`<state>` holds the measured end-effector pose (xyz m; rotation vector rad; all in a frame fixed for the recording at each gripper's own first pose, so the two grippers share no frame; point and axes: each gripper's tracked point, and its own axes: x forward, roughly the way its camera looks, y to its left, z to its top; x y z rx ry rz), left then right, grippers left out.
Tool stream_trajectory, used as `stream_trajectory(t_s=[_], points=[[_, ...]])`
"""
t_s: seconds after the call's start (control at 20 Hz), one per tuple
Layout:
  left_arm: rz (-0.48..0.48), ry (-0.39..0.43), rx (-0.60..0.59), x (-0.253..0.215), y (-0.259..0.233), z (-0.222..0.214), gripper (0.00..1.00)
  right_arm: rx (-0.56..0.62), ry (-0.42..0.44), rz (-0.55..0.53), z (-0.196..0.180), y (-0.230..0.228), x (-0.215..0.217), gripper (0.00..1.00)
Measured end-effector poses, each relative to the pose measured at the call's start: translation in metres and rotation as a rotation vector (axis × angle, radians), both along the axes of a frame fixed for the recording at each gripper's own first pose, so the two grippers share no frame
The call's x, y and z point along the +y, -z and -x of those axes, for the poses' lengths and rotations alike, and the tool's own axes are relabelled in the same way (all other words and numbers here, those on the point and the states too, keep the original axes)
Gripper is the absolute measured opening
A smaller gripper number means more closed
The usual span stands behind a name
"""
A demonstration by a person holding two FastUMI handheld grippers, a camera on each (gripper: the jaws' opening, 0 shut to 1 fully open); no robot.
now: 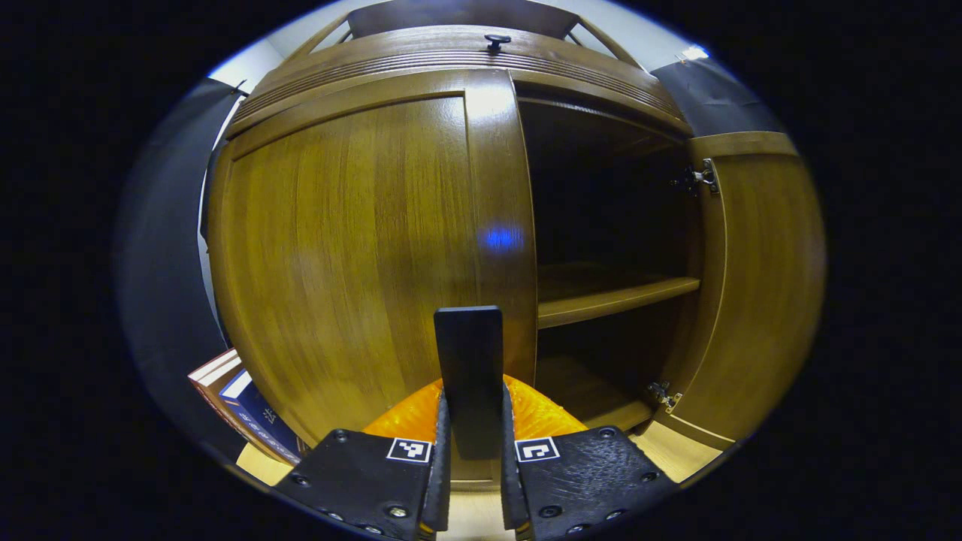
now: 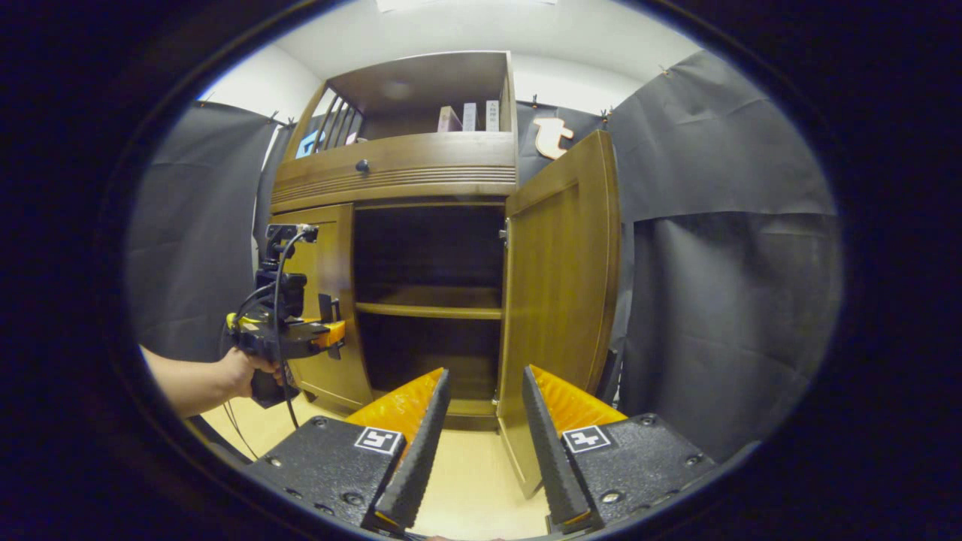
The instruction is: Open the right door of the double-door shoe cabinet with the right hand, and open the left door with the left hand.
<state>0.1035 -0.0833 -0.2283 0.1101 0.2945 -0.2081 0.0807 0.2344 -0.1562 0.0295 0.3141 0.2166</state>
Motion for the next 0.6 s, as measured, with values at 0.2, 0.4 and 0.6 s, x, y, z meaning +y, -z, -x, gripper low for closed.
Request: stream_trajectory(t_s=[0.2,0.4,0.6], points=[[-0.011,-0.005,0.005,0.005,-0.003,0.016,0.26,-0.003,-0.024,-0.001,-0.005,0.002,0.006,0.66],[-0.026,-0.012,0.011,0.011,-0.004,0.028,0.26,-0.012,-0.052,-0.001,-0.007,0.003,0.01,0.67],[-0.033,-0.032,0.01,0.018,-0.007,0.043,0.26,-0.01,-0.075,-0.003,-0.008,0.005,0.013,0.67]])
